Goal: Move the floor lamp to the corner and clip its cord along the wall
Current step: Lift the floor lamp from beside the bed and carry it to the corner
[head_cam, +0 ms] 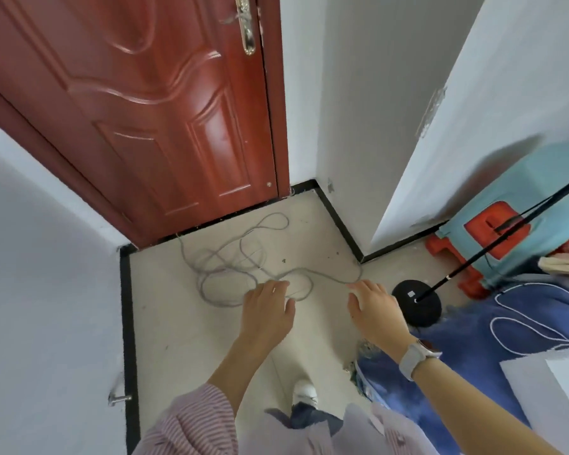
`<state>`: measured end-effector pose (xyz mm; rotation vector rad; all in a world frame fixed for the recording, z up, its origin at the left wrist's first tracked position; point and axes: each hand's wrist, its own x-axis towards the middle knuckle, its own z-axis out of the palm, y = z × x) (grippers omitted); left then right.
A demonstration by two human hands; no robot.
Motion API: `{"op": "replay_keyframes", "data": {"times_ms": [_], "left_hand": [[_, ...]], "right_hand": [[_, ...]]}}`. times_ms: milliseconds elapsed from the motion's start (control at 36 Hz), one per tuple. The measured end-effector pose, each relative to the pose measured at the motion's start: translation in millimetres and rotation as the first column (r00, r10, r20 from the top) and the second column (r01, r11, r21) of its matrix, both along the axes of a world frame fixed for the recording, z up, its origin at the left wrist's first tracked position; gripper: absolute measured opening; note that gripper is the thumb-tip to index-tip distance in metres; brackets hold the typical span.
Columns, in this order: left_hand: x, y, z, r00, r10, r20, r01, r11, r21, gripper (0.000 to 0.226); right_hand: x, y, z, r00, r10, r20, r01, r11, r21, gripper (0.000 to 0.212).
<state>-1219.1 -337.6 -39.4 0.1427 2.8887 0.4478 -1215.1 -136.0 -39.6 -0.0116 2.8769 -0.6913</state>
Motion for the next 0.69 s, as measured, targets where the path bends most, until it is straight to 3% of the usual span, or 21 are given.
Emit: {"op": "replay_keyframes", "data": {"times_ms": [194, 361, 444, 528, 694], "left_hand": [[-115.7, 43.9, -4.2, 0.979, -0.201, 0.024, 0.200, 0.979, 0.043, 0.035], [-205.3, 107.9, -14.0, 0.891, -0.453, 0.011, 0.453, 0.891, 0.026, 0.031], [-249.0, 141.0, -19.4, 0.814, -0.580, -0.026, 0.580, 0.813, 0.042, 0.038], [-282.9, 168.4, -23.0, 0.733, -0.678, -0.058, 0.680, 0.730, 0.071, 0.038], [-332.3, 236.2, -26.4, 0.597, -0.800, -0.064, 0.800, 0.588, 0.117, 0.038]], "right_hand": [[-74.7, 39.7, 4.6, 0.970, -0.242, 0.022, 0.242, 0.970, -0.013, 0.032], [-112.0, 82.1, -3.9, 0.875, -0.473, 0.099, 0.477, 0.879, -0.017, 0.033], [-129.1, 104.7, -6.1, 0.782, -0.611, 0.123, 0.618, 0.786, -0.027, 0.033], [-139.5, 120.8, -3.4, 0.634, -0.761, 0.139, 0.773, 0.628, -0.089, 0.032], [-155.4, 158.4, 0.2, 0.437, -0.886, 0.154, 0.895, 0.412, -0.168, 0.032]]}}
